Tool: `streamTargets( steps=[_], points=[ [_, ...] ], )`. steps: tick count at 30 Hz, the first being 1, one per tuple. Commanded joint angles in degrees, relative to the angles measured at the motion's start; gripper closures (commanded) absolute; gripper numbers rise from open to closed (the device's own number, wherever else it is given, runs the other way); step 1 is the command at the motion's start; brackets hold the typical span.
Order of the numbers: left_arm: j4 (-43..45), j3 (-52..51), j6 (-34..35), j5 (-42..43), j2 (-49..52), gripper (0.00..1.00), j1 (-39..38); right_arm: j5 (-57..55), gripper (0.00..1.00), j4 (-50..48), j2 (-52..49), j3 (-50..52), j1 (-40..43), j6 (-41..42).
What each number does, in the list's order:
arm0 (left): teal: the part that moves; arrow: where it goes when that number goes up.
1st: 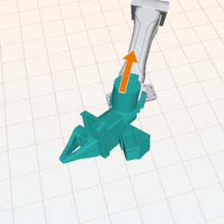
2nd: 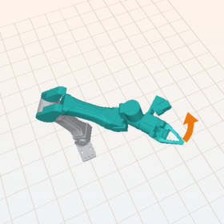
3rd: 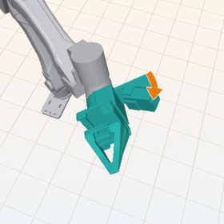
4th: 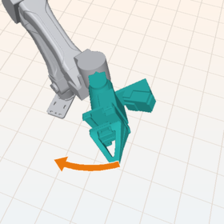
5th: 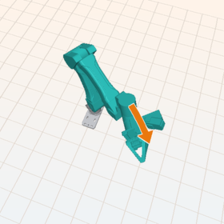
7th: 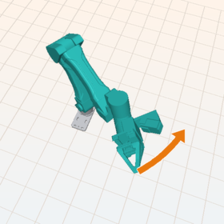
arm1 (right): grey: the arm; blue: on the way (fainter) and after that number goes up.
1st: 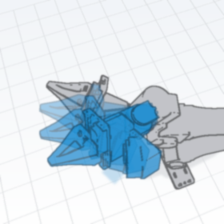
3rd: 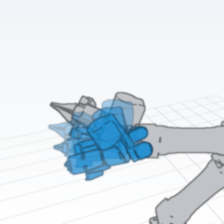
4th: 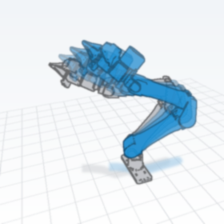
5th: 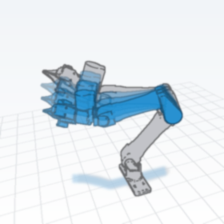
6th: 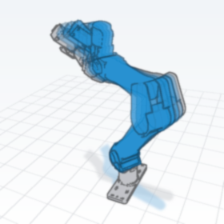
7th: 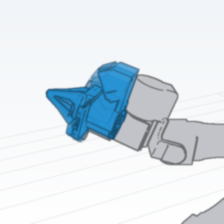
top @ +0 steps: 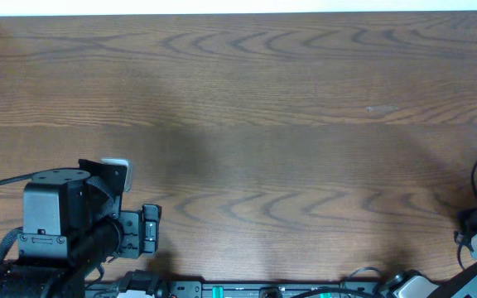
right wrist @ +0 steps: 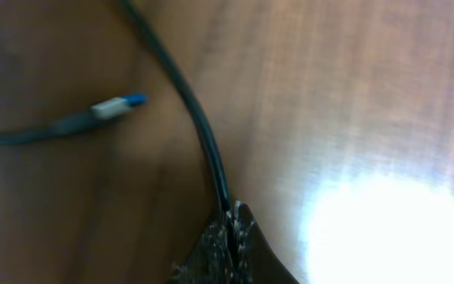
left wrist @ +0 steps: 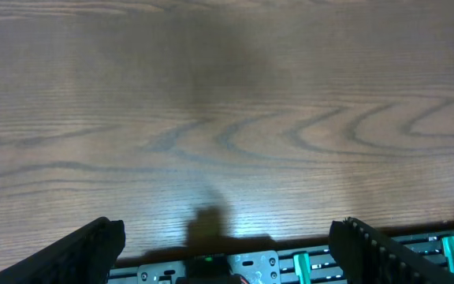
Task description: Untangle cables
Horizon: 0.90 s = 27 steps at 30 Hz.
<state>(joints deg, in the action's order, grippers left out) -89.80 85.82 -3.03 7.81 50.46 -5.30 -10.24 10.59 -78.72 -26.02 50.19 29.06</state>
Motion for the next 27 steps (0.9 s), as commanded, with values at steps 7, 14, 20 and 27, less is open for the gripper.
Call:
streamTargets(
  steps=[7,14,20,27],
  points=[
    [-0.2,-0.4,0.1,0.5,0.0,0.11,0.1,17.0,0.99,-9.0,-1.0,0.6,0.4,-0.3],
    [-0.2,-0.4,0.1,0.5,0.0,0.11,0.2,28.4,0.99,-17.5,-1.0,-3.1,0.5,1.1],
    [-0.2,-0.4,0.3,0.5,0.0,0.12,0.1,33.9,0.99,-22.0,-1.0,-11.2,0.6,4.7],
    [-0.2,-0.4,0.3,0.5,0.0,0.12,0.1,40.2,0.01,-11.5,-1.0,-22.3,0.7,5.7]
  ],
)
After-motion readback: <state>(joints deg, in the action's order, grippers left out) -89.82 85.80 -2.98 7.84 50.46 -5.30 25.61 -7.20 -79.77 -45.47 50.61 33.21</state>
